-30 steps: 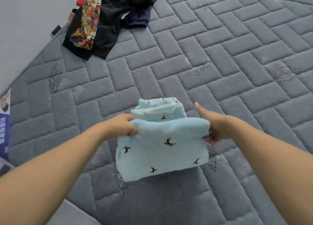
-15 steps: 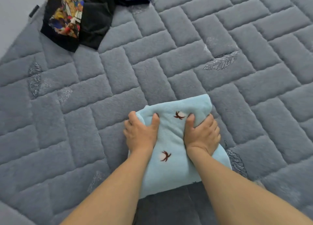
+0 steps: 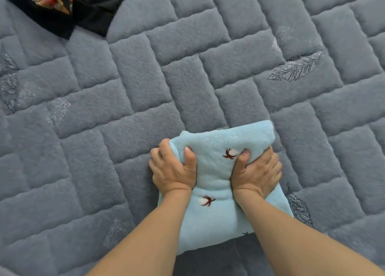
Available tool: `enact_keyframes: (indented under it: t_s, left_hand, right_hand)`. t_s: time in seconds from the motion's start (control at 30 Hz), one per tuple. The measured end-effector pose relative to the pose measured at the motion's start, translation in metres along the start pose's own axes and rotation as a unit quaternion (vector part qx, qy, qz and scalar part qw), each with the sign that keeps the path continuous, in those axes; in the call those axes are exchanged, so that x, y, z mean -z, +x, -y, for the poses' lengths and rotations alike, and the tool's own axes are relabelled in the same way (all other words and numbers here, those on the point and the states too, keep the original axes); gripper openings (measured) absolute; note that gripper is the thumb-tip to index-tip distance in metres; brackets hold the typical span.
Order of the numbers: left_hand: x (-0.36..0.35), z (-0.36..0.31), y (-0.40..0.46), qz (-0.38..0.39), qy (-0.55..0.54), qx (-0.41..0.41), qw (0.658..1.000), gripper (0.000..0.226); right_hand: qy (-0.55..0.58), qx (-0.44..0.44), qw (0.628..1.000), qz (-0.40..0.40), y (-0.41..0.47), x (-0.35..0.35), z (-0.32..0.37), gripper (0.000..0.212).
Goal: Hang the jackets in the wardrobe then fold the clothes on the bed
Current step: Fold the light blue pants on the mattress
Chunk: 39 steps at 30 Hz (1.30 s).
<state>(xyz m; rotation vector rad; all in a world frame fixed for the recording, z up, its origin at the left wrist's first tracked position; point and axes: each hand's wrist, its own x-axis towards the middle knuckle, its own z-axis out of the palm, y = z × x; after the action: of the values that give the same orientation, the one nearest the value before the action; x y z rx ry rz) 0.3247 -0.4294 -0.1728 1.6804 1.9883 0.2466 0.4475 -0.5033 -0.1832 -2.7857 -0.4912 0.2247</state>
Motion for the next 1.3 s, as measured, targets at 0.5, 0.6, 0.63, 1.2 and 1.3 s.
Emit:
enact_keyframes:
  t_s: [0.5, 0.6, 0.63, 1.2, 1.3]
  left_hand:
    - [0.043, 0.026, -0.029, 0.183, -0.256, 0.116, 0.942, 0.072]
    - [0.074, 0.023, -0.049, 0.231, -0.326, 0.213, 0.891, 0.063]
    - [0.090, 0.027, -0.058, 0.221, -0.331, 0.226, 0.889, 0.061]
    - [0.589, 0.179, -0.359, -0.183, -0.468, 0.257, 0.825, 0.064]
    - [0.645, 0.222, -0.435, -0.239, -0.499, 0.257, 0.792, 0.064]
  right_hand:
    - [0.014, -0.024, 0.998, 0.063, -0.003, 0.023, -0.004, 0.078]
    - [0.174, -0.124, 0.950, 0.230, -0.002, 0.059, 0.000, 0.075]
    - [0.223, -0.159, 0.914, 0.299, -0.007, 0.078, 0.003, 0.076]
    - [0.236, 0.132, 0.732, 0.626, -0.406, 0.410, 0.157, 0.053]
    - [0.184, 0.185, 0.686, 0.679, -0.493, 0.446, 0.155, 0.067]
